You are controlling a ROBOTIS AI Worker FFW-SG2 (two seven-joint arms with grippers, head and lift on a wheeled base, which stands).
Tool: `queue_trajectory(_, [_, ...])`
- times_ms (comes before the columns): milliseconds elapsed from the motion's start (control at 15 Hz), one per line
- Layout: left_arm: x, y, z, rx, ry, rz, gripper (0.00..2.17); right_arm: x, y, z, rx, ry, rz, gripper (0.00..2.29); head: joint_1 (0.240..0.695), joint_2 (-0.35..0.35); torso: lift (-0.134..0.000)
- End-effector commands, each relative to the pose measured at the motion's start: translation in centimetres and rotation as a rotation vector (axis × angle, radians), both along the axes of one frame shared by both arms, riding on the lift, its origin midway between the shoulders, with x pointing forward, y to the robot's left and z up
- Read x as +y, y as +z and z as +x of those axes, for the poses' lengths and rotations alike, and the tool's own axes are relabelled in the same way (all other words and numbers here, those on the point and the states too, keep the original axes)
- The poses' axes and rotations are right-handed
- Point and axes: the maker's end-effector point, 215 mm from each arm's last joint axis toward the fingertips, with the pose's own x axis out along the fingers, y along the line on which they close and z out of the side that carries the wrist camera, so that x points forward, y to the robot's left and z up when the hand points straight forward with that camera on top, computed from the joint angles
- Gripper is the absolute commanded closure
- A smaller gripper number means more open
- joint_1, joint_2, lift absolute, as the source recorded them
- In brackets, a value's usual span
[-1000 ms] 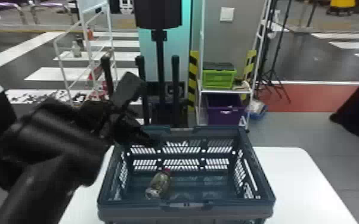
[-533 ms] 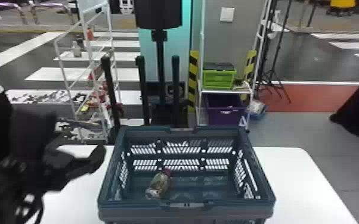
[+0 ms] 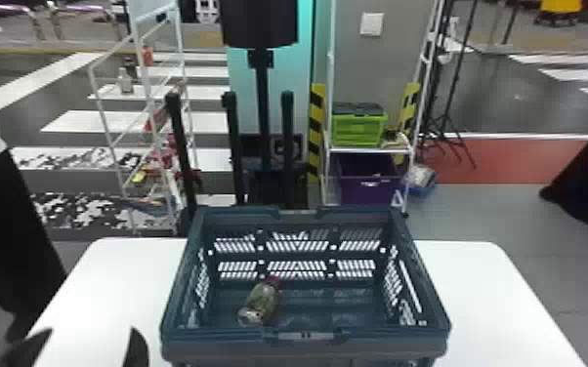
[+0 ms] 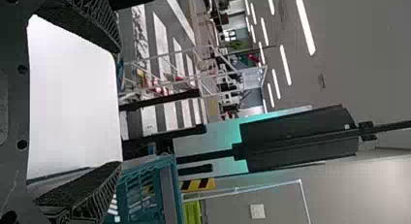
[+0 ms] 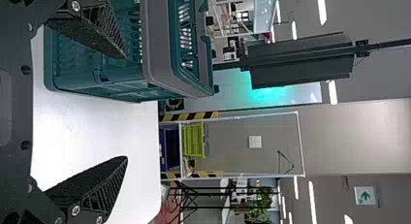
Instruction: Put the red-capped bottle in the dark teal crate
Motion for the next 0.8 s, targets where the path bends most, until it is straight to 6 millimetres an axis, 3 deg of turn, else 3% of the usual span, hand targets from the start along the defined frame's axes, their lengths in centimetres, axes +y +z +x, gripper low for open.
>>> queue_trajectory(0, [-1.3,-3.4,-2.4,-0.015,-0.016,-0.034,0.06,0.0,-0.3,0.0,0.006,0.001,0.0,0.15,0.499,0.0,0.0])
queue_trajectory(333, [-3.4,-8.9,-5.1,0.019,-0.054,-0.062,0.07,0.3,-0.4,0.3,0.011,0.011,0.0,0.15,0.499,0.0,0.0])
queue_trajectory(733, [-2.2,-9.2,-5.2,0.01,-0.048,-0.074,0.07,1.4,-0.4,0.8,0.014,0.024,0.005,0.15,0.499,0.0,0.0])
